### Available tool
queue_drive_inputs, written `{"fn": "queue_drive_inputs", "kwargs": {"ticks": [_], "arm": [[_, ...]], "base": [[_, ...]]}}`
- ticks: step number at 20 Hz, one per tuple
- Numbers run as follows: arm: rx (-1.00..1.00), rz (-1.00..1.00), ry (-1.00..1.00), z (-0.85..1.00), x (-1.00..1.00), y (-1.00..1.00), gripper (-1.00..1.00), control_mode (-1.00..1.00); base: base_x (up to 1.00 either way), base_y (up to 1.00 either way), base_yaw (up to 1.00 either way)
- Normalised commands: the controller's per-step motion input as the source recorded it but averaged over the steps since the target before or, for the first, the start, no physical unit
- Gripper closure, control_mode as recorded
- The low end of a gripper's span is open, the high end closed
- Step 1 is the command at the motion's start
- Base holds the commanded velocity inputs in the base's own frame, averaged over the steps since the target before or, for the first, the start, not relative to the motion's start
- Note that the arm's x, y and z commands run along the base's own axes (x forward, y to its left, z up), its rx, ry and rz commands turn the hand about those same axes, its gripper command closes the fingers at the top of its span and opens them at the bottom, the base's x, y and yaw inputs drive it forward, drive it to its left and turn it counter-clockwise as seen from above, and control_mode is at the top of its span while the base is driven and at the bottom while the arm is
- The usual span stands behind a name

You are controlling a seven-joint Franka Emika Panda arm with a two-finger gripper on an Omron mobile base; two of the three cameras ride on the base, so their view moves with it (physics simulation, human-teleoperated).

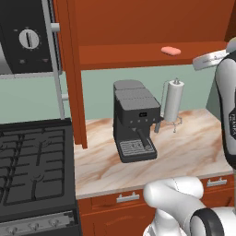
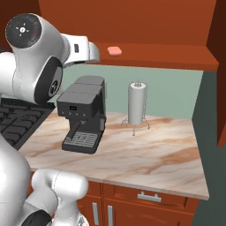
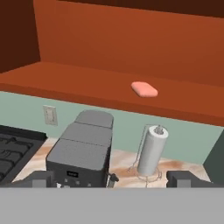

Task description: Open the cabinet. Pick the bar soap and place it next to the sink. Then close the cabinet.

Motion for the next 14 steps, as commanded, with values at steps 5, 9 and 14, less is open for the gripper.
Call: {"fn": "queue_drive_inputs", "kwargs": {"ticks": [5, 9, 14], "arm": [[0.01, 0.00, 0.06, 0.23, 0.19, 0.33, -1.00, -1.00], [0.02, 0.00, 0.00, 0.00, 0.28, 0.00, -1.00, -1.00], [0.03, 0.00, 0.00, 0.00, 0.51, -0.20, -1.00, -1.00]], "base": [[0.00, 0.00, 0.00], [0.00, 0.00, 0.00], [0.00, 0.00, 0.00]]}}
